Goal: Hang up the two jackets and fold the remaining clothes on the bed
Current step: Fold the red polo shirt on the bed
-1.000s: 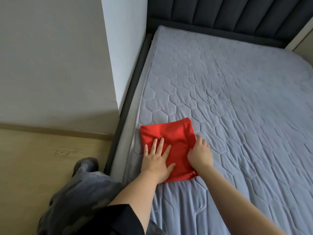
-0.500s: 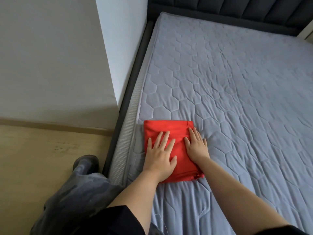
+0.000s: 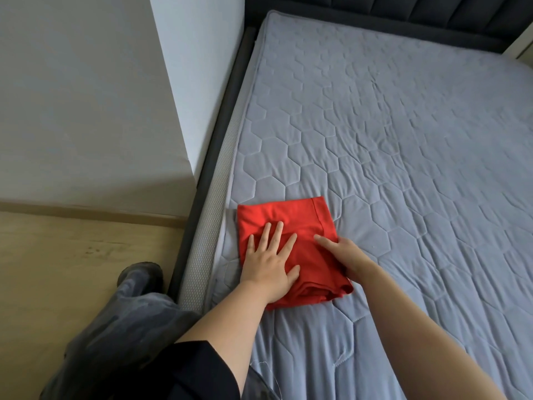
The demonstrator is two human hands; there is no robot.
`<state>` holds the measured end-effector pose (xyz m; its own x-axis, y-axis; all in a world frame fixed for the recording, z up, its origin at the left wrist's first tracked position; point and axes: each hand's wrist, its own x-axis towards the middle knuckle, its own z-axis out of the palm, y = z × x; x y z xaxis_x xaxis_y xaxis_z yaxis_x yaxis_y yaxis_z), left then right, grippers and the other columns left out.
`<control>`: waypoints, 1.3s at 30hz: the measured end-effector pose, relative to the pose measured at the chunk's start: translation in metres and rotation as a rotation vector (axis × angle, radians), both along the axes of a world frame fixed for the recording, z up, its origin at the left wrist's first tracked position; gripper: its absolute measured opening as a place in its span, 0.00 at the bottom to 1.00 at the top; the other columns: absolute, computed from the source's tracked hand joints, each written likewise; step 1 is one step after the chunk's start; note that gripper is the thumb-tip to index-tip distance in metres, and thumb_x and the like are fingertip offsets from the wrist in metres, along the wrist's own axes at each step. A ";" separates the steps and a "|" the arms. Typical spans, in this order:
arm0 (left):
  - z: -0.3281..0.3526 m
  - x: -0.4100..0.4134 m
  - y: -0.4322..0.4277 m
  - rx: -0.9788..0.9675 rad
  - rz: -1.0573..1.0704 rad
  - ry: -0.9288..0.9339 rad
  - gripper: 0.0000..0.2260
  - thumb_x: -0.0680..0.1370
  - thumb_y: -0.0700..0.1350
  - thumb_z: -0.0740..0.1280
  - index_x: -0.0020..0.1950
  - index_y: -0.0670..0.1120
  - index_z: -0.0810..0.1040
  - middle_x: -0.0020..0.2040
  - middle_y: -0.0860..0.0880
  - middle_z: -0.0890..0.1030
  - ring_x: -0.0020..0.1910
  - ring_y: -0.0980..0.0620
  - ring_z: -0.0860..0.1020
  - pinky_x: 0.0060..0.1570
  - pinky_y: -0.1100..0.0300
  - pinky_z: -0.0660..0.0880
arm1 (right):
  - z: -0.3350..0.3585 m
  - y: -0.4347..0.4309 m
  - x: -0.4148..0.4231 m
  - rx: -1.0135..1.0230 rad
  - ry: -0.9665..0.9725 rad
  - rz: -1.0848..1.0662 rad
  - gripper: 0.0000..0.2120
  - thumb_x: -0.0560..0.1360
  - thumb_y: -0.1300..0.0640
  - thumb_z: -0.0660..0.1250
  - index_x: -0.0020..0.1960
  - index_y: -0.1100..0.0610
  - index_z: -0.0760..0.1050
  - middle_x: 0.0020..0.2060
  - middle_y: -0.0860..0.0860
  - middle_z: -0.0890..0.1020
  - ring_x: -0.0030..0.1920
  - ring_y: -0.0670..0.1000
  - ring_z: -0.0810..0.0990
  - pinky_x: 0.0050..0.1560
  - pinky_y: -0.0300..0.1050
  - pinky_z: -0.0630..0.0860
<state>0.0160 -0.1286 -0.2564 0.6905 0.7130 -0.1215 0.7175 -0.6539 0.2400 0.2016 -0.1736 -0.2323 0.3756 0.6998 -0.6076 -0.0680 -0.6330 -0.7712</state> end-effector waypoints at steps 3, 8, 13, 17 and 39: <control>0.001 -0.001 0.001 -0.012 0.005 0.005 0.31 0.77 0.62 0.52 0.77 0.56 0.44 0.77 0.49 0.37 0.76 0.47 0.36 0.71 0.42 0.41 | 0.002 -0.003 0.002 0.008 0.103 0.087 0.17 0.70 0.53 0.73 0.57 0.57 0.77 0.47 0.54 0.85 0.48 0.53 0.84 0.46 0.45 0.80; 0.002 -0.001 -0.004 0.024 -0.005 -0.020 0.32 0.77 0.62 0.53 0.77 0.55 0.46 0.77 0.49 0.36 0.75 0.47 0.35 0.71 0.42 0.41 | 0.006 -0.007 -0.001 -0.004 0.238 0.049 0.16 0.69 0.65 0.72 0.57 0.61 0.77 0.49 0.59 0.84 0.47 0.56 0.84 0.43 0.47 0.81; 0.004 -0.003 -0.008 0.013 -0.038 -0.025 0.32 0.77 0.61 0.54 0.78 0.53 0.47 0.77 0.48 0.35 0.75 0.47 0.34 0.71 0.43 0.39 | 0.015 0.000 -0.011 -0.099 0.086 -0.050 0.16 0.67 0.71 0.72 0.54 0.67 0.77 0.41 0.60 0.83 0.41 0.58 0.82 0.45 0.50 0.80; 0.016 -0.006 -0.013 -0.028 0.021 -0.079 0.31 0.77 0.57 0.56 0.78 0.52 0.49 0.77 0.49 0.37 0.76 0.48 0.36 0.72 0.44 0.41 | 0.035 0.003 -0.021 -0.056 -0.059 -0.076 0.16 0.65 0.72 0.72 0.52 0.65 0.77 0.35 0.55 0.81 0.34 0.52 0.79 0.31 0.40 0.76; 0.288 -0.223 0.024 0.426 0.233 -0.030 0.17 0.66 0.57 0.73 0.49 0.50 0.77 0.51 0.47 0.79 0.62 0.47 0.70 0.70 0.47 0.53 | 0.281 0.037 -0.254 0.776 -1.403 1.009 0.12 0.71 0.62 0.62 0.54 0.60 0.71 0.45 0.58 0.78 0.47 0.60 0.76 0.45 0.50 0.70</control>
